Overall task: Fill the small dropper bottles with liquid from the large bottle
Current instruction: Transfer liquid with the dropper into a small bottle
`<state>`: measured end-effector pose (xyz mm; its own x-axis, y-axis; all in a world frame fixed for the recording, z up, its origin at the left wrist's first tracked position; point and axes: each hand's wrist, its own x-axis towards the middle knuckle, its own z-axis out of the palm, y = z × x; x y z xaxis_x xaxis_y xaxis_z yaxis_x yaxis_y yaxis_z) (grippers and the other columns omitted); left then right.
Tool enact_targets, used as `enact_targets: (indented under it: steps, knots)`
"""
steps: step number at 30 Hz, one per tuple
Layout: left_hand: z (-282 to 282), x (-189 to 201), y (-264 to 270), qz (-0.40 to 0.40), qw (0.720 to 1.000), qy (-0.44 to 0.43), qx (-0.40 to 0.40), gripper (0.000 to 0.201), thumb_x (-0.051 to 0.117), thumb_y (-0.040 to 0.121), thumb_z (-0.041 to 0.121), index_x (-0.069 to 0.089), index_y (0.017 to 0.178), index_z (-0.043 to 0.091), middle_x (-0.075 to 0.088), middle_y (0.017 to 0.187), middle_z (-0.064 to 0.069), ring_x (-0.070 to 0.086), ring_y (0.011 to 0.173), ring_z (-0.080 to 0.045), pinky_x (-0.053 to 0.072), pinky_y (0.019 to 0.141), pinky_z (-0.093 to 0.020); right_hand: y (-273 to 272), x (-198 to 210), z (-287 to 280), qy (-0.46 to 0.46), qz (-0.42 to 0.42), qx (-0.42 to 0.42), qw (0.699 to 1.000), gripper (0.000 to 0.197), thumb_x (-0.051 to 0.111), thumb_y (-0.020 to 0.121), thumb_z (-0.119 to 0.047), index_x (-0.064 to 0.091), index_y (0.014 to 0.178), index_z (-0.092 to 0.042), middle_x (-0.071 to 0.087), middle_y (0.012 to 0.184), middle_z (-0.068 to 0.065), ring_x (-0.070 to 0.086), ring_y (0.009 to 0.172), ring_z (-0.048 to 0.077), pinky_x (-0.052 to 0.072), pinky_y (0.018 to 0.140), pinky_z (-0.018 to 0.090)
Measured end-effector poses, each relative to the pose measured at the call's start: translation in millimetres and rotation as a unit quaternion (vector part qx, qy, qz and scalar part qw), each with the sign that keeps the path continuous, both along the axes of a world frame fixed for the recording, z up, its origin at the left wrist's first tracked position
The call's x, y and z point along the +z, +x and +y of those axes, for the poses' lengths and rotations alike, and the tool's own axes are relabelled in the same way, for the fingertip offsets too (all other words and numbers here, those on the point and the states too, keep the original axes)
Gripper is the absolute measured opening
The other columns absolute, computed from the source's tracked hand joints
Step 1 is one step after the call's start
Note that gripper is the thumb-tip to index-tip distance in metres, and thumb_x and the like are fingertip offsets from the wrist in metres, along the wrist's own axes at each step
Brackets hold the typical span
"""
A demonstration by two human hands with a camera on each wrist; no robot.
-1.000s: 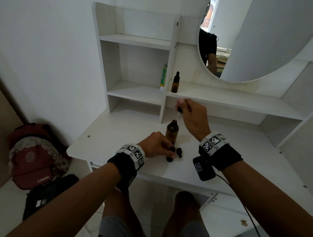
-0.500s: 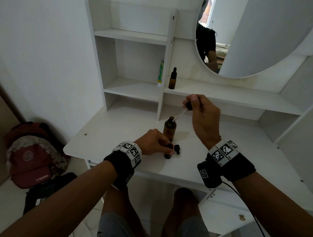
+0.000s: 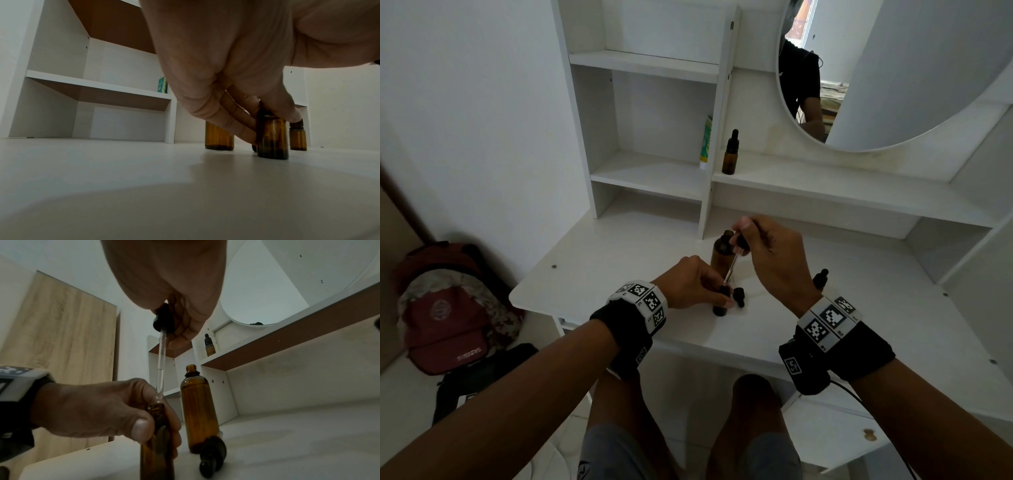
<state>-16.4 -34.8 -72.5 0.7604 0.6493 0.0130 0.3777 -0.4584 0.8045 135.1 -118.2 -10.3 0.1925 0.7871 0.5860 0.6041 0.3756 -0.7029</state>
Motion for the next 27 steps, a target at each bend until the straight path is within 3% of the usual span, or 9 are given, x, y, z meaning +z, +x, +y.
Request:
enact_targets:
  steps: [4,9,13,20,27]
  knots:
    - [0.0,-0.7,0.5,0.001,1.000,-0.001,0.001,0.025,0.084,0.076,0.026,0.080,0.097,0.013,0.078,0.093,-0.001,0.073,0.088,-0.013,0.058,0.089,-0.035,-0.7,0.7,-0.9,0.000,-0.003,0.002,1.000,0.024,0.048,0.100,-0.023,0.068,0.097,-0.011,0.069,0.078,-0.004,0.066,0.069,0.002,0.056,0.069,0.023]
    - [-0.1,-0.6,0.3,0.002,1.000,-0.001,0.003,0.027,0.084,0.075,0.027,0.080,0.098,0.013,0.078,0.094,-0.002,0.072,0.089,-0.014,0.058,0.089,-0.035,-2.5,-4.0,-1.7,-0.012,-0.031,0.022,0.999,0.026,0.047,0.101,-0.021,0.068,0.092,-0.009,0.069,0.075,-0.003,0.065,0.067,0.001,0.054,0.068,0.017]
    - [0.2,-1.0,0.3,0.006,1.000,0.001,0.003,0.028,0.084,0.076,0.027,0.080,0.099,0.012,0.078,0.095,-0.003,0.073,0.090,-0.017,0.058,0.089,-0.037,-3.5,-4.5,-0.7,-0.009,-0.065,0.023,0.998,0.031,0.045,0.102,-0.022,0.066,0.085,-0.007,0.068,0.071,0.002,0.064,0.061,0.008,0.057,0.063,0.027]
    - [0.4,-1.5,0.4,0.008,1.000,0.008,0.002,0.028,0.084,0.075,0.029,0.080,0.098,0.014,0.078,0.094,-0.002,0.072,0.089,-0.015,0.059,0.088,-0.035,-5.0,-4.1,1.0,-0.033,-0.061,0.034,0.997,0.033,0.045,0.102,-0.023,0.068,0.086,-0.005,0.069,0.070,0.005,0.066,0.061,0.012,0.054,0.061,0.021]
    - [-0.1,-0.7,0.8,0.006,1.000,0.011,-0.003,0.026,0.083,0.076,0.028,0.080,0.097,0.013,0.078,0.094,-0.002,0.072,0.089,-0.015,0.058,0.088,-0.034,-2.4,-4.8,1.9,-0.041,-0.081,0.032,0.995,0.034,0.046,0.101,-0.026,0.070,0.088,-0.005,0.070,0.071,0.005,0.067,0.061,0.015,0.058,0.064,0.031]
